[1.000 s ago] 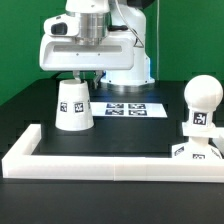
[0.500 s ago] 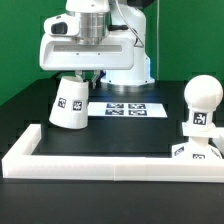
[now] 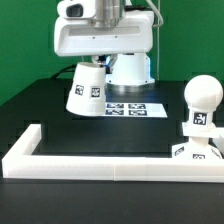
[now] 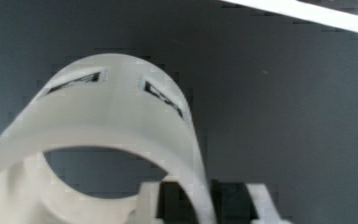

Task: Assemble lamp

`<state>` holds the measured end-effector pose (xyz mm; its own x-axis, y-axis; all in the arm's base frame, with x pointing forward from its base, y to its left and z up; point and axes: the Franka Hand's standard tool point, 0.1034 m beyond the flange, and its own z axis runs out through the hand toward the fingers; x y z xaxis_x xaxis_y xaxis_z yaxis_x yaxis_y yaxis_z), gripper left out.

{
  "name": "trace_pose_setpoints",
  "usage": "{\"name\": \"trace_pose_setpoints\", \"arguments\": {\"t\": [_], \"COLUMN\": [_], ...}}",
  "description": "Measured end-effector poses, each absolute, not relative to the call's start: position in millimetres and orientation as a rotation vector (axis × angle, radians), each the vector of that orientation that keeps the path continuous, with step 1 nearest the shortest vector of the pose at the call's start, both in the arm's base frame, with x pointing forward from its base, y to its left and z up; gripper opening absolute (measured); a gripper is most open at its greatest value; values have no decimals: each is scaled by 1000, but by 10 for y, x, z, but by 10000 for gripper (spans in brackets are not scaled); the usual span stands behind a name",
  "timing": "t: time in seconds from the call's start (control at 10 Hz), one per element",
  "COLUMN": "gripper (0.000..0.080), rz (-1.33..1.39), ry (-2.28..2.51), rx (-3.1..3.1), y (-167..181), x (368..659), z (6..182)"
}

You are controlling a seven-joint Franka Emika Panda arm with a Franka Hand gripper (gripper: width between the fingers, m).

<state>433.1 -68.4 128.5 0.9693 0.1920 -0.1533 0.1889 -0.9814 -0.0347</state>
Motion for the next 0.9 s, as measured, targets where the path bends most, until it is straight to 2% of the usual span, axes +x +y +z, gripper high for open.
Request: {"name": "trace_pose_setpoints", "arguments": {"t": [0.3,0.4,0.5,0.9], "gripper": [45,45,45,45], "rz": [259,256,263,269], "ry": [-202,-167,-159,-162], "rx": [-3068,-3068,-3069,-3069], "y": [-427,-389,-360,-366], "x": [4727,4843,4917,4904], "z": [1708,1777,1830,1799]}}
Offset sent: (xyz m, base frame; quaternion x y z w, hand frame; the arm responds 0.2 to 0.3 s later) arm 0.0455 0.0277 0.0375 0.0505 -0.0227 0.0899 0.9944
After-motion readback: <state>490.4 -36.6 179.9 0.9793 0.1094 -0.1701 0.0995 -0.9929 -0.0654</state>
